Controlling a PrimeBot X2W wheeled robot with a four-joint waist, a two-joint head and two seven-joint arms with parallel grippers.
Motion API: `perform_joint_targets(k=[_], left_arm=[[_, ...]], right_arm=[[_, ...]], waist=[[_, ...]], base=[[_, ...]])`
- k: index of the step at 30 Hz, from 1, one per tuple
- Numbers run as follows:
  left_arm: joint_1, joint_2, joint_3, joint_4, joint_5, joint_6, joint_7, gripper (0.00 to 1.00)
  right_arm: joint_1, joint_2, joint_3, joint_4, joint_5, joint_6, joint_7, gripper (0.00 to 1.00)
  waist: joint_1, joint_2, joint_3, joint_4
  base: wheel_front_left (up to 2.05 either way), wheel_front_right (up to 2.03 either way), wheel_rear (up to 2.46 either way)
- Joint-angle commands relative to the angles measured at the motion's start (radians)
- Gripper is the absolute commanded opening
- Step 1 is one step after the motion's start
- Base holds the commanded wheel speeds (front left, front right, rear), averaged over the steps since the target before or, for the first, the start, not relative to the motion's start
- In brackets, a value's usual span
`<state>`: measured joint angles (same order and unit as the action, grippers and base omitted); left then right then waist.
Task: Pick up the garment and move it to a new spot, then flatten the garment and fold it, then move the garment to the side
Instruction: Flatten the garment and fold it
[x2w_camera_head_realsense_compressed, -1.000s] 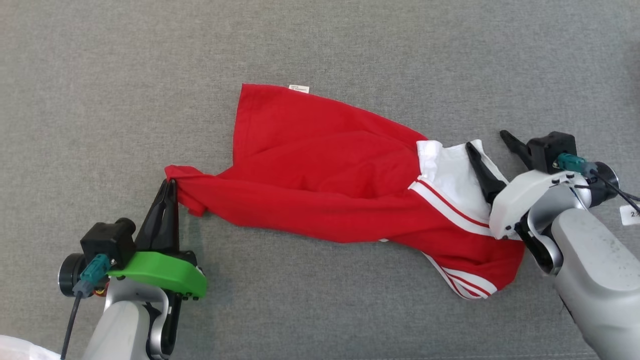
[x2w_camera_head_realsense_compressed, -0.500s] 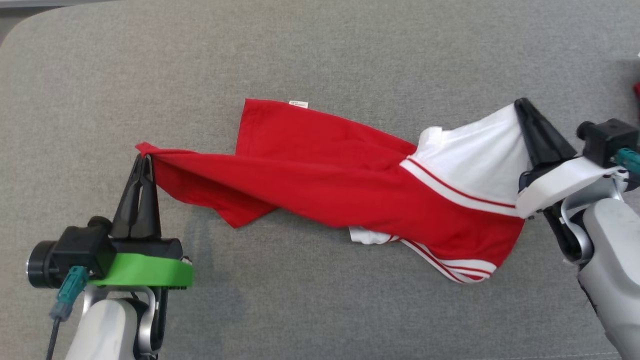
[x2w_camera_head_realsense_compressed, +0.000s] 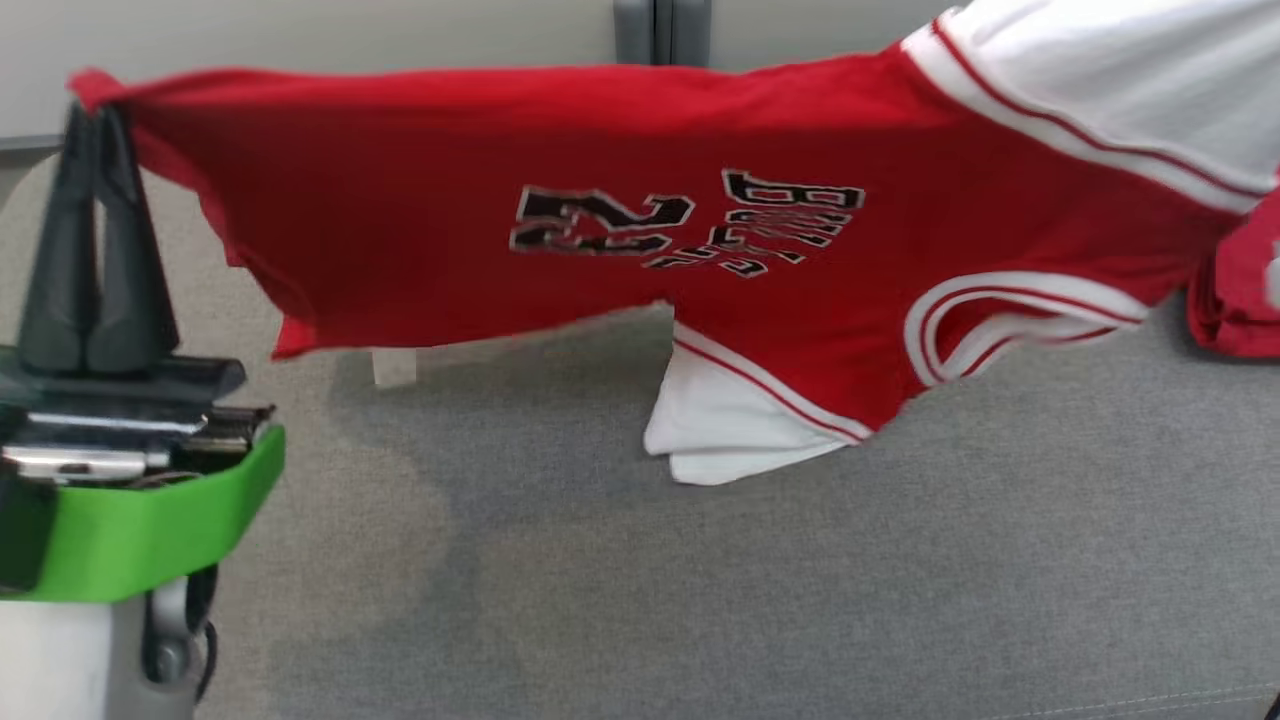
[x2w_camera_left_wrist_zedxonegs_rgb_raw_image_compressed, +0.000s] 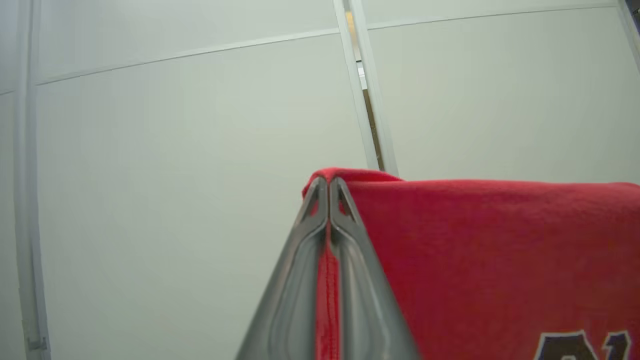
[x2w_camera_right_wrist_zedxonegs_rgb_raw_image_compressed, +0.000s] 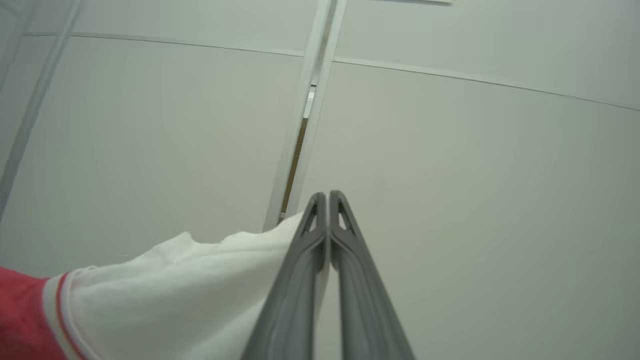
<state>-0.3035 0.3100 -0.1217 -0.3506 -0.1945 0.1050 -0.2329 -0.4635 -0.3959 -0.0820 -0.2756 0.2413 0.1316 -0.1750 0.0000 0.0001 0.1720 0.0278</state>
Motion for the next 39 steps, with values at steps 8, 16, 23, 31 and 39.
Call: perform_joint_targets(k=[8,16,23,31,39], left_arm=[[-0.249,0.086,0.048,-0.145,0.033,-0.022,0.082,0.00],[-0.400,0.092,0.024,-0.114,-0.001,-0.051,0.161,0.00],[-0.510,0.034,-0.022,0.156,-0.084,-0.088,0.159,0.00],[-0.800,-0.061,-0.044,0.668,-0.155,-0.158,0.045,0.00],[-0.969,-0.086,-0.035,1.078,-0.156,-0.175,-0.021,0.00]], right_arm=[[-0.214,-0.109,-0.124,-0.132,0.040,-0.002,0.121,0.00],[-0.359,-0.198,-0.099,-0.013,0.121,-0.002,0.184,0.00],[-0.471,-0.224,-0.002,0.204,0.170,-0.002,0.167,0.00],[-0.749,-0.172,0.142,0.480,0.148,-0.002,0.093,0.00],[-0.945,-0.084,0.290,0.797,0.163,-0.002,0.013,0.00]], waist=[[0.0000,-0.0001,-0.047,-0.029],[0.0000,-0.0001,-0.003,-0.037],[0.0000,-0.0001,0.082,-0.032],[0.0000,-0.0001,0.138,-0.033],[0.0000,-0.0001,0.156,-0.051]], base=[[0.00,0.00,0.00],[0.00,0.00,0.00],[0.00,0.00,0.00],[0.00,0.00,0.00],[0.00,0.00,0.00]])
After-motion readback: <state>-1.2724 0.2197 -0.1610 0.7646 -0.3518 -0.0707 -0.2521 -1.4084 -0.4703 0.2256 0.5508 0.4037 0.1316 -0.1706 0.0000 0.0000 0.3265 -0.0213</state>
